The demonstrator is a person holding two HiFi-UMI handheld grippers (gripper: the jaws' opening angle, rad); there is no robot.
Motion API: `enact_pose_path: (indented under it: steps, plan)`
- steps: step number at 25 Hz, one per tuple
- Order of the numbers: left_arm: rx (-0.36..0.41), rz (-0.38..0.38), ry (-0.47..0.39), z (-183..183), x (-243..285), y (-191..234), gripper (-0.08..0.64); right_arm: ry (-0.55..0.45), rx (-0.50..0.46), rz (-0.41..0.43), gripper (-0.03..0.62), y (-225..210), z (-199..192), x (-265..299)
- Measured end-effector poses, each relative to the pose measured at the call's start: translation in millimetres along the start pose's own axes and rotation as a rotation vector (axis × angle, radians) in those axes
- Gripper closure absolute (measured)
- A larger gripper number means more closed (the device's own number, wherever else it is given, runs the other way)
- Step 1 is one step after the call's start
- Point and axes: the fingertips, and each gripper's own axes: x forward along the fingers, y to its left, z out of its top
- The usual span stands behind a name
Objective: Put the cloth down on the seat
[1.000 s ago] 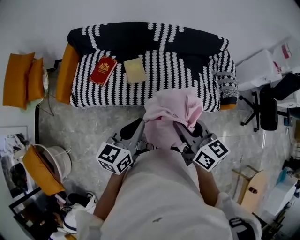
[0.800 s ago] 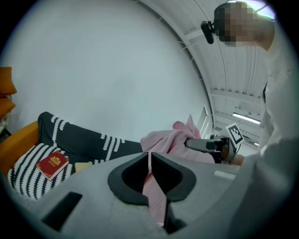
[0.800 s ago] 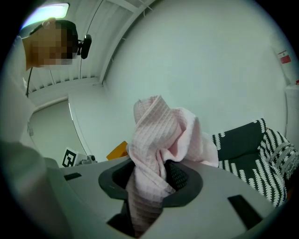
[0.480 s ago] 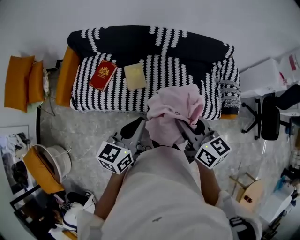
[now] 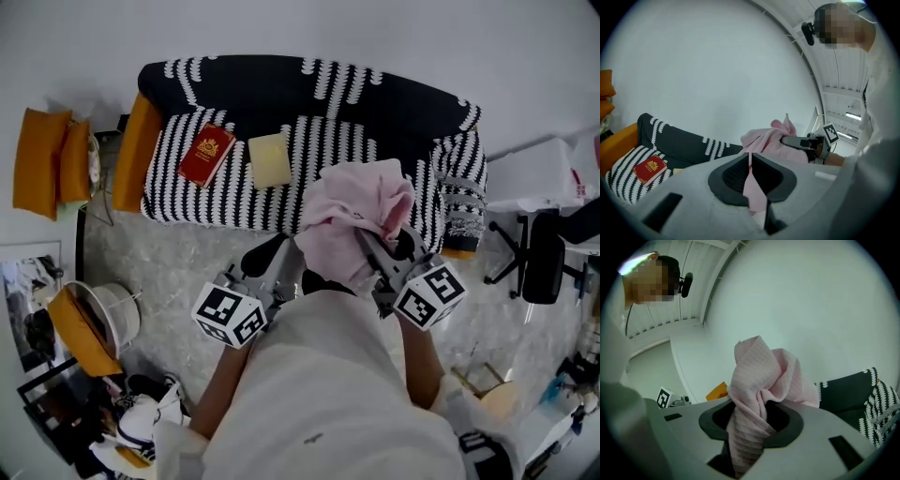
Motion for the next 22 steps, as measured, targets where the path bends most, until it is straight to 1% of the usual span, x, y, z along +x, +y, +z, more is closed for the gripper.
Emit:
enact_pose_path:
  steps: [11,22]
  plan:
    - [-0.013,0.053,0.001,4.3,51.5,-5.9,0.531,0.009,-0.038,0.051,0.451,-53.1,28.4,21.3]
    - [-0.036,0.093,-0.001,4.6,44.9,-5.0,0.531,0.013,-0.067,0.061,0.451,-66.4,41.0,39.3]
